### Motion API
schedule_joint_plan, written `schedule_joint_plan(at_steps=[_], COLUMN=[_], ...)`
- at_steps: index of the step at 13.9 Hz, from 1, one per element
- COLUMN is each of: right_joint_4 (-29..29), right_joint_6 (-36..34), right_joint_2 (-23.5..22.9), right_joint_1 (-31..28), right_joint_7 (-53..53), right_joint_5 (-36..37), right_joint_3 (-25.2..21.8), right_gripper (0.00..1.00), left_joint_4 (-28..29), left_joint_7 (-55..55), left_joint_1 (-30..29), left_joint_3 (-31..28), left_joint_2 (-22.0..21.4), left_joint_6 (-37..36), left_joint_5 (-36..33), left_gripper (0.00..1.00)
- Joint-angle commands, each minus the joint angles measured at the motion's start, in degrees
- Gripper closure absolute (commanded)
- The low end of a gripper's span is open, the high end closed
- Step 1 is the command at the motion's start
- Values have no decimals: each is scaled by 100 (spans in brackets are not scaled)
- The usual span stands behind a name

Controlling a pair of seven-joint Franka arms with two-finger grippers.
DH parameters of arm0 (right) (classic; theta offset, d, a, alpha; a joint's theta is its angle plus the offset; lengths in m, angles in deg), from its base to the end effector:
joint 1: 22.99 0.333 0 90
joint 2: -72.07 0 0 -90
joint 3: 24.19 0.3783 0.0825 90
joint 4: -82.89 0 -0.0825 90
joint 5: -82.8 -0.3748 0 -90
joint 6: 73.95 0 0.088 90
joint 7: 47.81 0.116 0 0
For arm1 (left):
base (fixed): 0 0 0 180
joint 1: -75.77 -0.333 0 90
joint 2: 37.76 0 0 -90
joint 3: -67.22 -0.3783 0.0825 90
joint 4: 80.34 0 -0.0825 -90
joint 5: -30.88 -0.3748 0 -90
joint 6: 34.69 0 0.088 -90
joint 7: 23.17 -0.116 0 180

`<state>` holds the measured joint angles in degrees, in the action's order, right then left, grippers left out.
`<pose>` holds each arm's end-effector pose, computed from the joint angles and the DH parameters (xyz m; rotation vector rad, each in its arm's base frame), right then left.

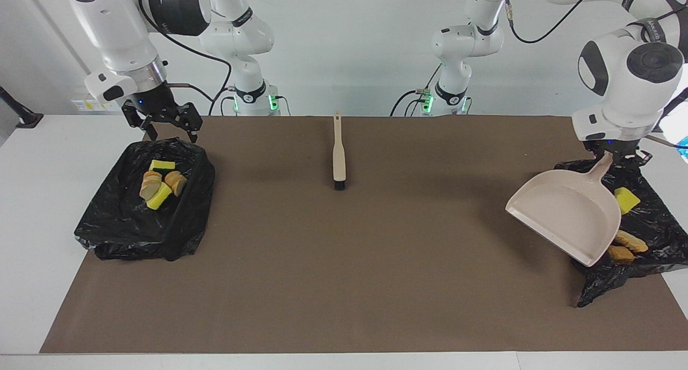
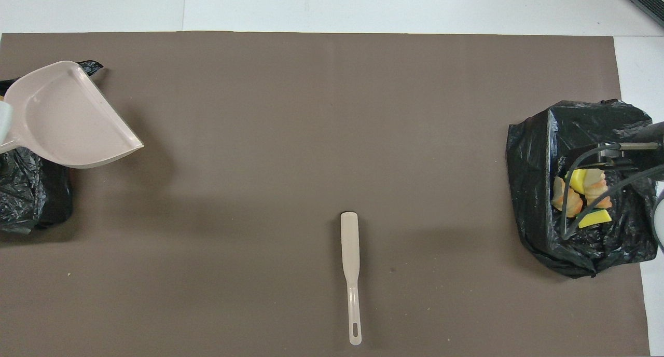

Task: Sweep and dump trash in bin
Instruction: 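Bring the empty dustpan with the left gripper back to the mat center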

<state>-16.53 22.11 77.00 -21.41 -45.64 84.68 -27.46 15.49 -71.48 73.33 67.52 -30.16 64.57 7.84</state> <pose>0.5206 -0.0203 0.6563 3.1120 -0.0999 0.0426 0.5948 0.0617 0.5759 -2.5275 1.1991 0.3298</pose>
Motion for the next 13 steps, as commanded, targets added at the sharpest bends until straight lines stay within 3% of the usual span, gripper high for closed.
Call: schedule_joint_plan(at_steps=[1,5,13], right_joint_4=[413,414,423], right_joint_6=[-613,-675,-588], right_joint_2=[174,262,254], right_joint_1=[9,0,9], right_joint_7=[99,90,117], right_joint_5=[-30,-187,-206], right_joint_3=[-16,-51,-7], right_gripper=[0,0,0], left_joint_4=[489,595,577], left_joint_7=[794,1917,5056], left_joint_1=[95,244,1745], left_joint_3=[-83,-74,-74], left_joint_2=[-320,-365,-373], left_joint_6=[226,217,323], left_joint_5=[544,1300,2224], left_gripper=[100,100,100])
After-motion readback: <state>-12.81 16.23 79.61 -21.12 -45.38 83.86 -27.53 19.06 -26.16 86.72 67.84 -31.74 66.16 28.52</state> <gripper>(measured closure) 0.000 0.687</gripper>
